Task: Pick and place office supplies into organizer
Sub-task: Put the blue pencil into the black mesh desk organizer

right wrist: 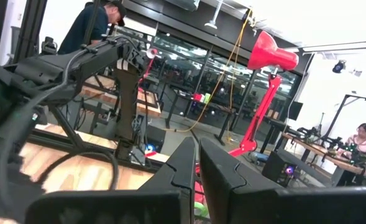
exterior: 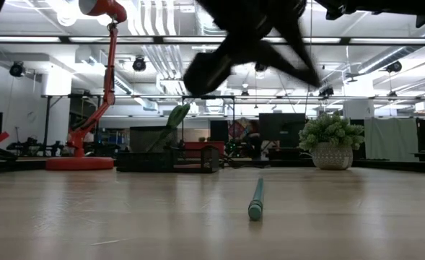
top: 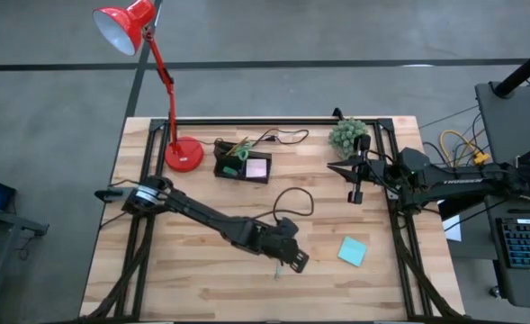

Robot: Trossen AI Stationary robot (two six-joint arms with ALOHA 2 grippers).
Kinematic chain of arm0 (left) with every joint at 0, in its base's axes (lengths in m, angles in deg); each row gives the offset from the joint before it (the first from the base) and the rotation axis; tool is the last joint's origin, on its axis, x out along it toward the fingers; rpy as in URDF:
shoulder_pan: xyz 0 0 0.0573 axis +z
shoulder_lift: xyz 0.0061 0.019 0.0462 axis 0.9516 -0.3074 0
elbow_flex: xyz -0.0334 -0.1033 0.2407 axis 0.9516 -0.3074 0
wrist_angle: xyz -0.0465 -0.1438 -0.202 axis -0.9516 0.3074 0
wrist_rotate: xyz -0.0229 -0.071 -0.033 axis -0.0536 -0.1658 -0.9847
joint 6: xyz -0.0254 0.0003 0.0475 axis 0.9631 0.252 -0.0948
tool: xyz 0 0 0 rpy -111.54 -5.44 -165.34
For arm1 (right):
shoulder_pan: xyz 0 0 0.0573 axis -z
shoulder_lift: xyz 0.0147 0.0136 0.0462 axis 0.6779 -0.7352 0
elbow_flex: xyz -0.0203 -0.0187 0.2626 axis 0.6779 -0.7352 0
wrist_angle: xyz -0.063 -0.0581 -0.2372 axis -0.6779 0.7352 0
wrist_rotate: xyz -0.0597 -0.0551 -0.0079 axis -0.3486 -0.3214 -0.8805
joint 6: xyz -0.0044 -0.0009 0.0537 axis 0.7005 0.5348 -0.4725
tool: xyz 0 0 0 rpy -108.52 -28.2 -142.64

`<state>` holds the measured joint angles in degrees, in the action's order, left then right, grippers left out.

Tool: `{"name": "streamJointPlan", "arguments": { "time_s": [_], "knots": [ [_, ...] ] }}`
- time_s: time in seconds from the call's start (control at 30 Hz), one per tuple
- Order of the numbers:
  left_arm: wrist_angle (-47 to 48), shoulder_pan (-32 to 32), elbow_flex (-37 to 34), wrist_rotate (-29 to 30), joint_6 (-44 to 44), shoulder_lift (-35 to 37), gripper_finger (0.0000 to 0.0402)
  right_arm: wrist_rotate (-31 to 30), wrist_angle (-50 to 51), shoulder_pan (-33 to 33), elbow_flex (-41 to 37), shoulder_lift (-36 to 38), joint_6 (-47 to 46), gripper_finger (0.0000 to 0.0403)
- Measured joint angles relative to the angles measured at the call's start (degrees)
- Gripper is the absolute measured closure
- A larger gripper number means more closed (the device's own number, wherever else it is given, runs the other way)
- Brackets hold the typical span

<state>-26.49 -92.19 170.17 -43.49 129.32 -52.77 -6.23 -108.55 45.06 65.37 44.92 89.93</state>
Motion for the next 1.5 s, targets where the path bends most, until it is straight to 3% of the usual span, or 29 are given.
{"name": "streamJointPlan", "arguments": {
  "time_s": [0.13, 0.23, 0.37, 0.47, 0.8, 1.03, 1.5],
  "knots": [
    [-8.48, 0.0, -0.52, -1.21, -6.47, -0.14, 0.0381, 0.01, 0.04, -0.01, 0.0, 0.01, 0.0, 0.039],
    [-10.06, 0.22, -0.74, -2.34, -8.47, -0.14, 0.0342, 0.0, 0.06, 0.0, 0.0, 0.02, -0.95, 0.039],
    [-9.69, 0.52, -0.96, -2.69, -4.4, -0.14, 0.0282, -0.01, 0.06, 0.0, 0.0, 0.02, -1.27, 0.039],
    [-6.91, 0.59, -0.98, -2.76, -0.9, -0.14, 0.0265, -0.01, 0.06, -0.01, 0.0, 0.02, -1.45, 0.039],
    [-1.32, 0.03, -1.0, -2.34, 4.58, -0.14, 0.0264, 0.0, 0.06, 0.01, 0.0, 0.02, -1.46, 0.039],
    [6.49, -1.25, -1.03, -2.31, 8.41, -0.3, 0.0295, 0.0, 0.07, -0.01, 0.0, 0.02, -1.43, 0.039],
    [9.63, -1.33, -0.8, -4.75, 9.67, -3.66, 0.0323, -0.01, 0.12, 0.01, 0.0, 0.0, -1.46, 0.039]
  ]
}}
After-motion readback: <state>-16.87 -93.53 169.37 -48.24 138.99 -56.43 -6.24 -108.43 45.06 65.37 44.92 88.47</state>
